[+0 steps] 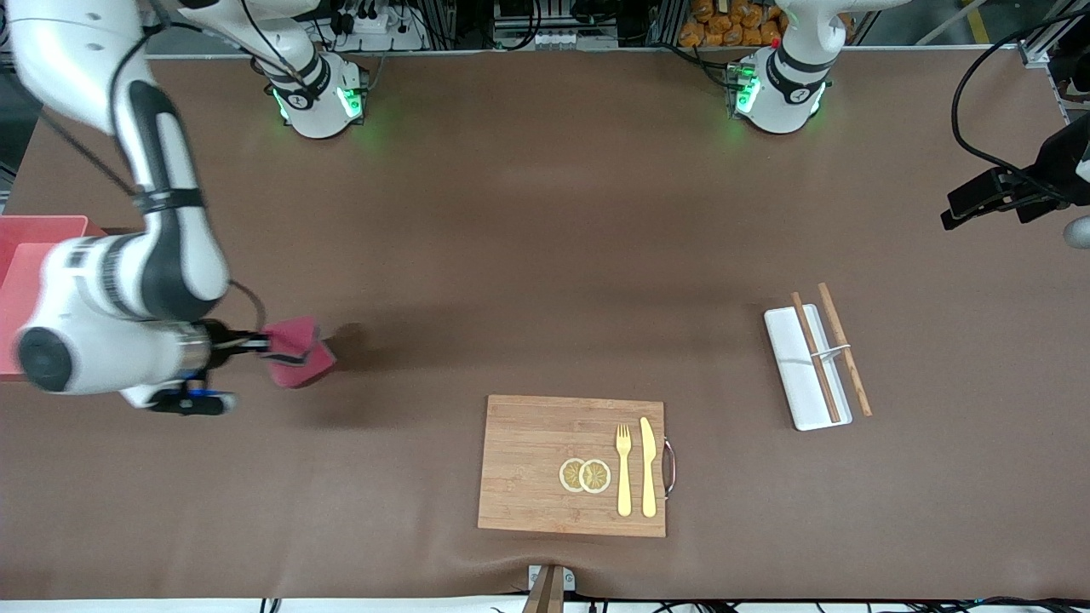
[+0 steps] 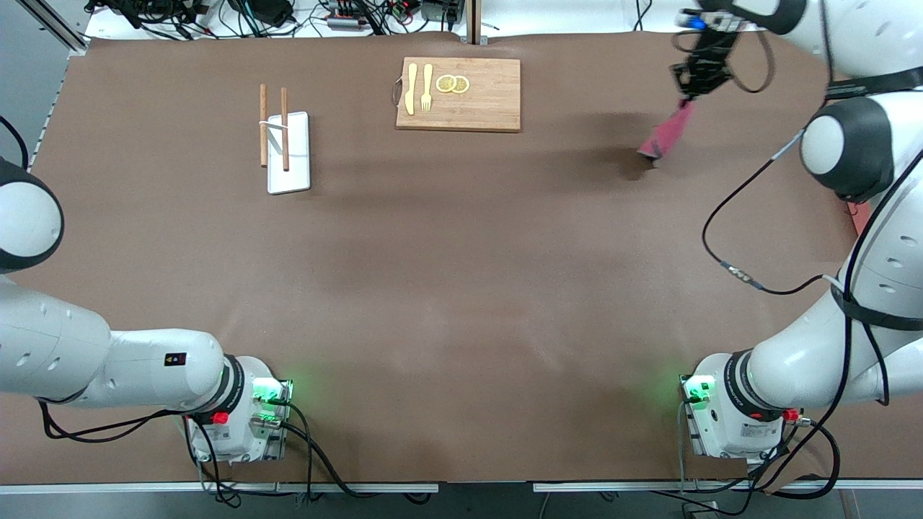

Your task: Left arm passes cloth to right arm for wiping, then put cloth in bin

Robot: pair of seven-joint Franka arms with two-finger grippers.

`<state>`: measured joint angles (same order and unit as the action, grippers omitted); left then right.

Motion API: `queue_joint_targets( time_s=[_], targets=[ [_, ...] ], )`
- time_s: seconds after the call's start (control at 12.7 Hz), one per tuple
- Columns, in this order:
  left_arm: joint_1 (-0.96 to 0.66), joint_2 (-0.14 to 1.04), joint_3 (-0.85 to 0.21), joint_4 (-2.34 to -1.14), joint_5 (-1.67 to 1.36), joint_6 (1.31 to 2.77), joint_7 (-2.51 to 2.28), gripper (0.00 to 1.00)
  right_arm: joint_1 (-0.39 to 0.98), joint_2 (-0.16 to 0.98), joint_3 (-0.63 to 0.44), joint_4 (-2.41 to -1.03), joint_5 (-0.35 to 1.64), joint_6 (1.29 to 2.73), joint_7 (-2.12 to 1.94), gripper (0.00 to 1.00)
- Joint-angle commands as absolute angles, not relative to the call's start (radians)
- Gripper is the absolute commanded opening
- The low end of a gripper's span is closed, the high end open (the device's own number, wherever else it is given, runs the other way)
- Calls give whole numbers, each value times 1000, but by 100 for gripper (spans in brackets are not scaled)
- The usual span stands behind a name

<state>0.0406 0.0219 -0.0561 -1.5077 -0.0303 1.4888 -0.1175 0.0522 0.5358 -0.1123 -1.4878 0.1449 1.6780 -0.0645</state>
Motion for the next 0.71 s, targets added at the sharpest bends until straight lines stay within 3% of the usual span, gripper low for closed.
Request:
queue_joint_targets(
  time_s=[0.0,0.31,0.63],
  targets=[
    [43,9,-58,-1519,-31,1491,-103,100,-99,537,-92,-1486,88,1680,-255,0],
    [43,11,-58,-1519,-31,1491,-103,100,-221,514,-91,-1444,-18,1672,-474,0],
    [43,12,-58,-1519,-31,1493,-103,100,-241,398,-95,-1365,-95,1571,-584,0]
  ],
)
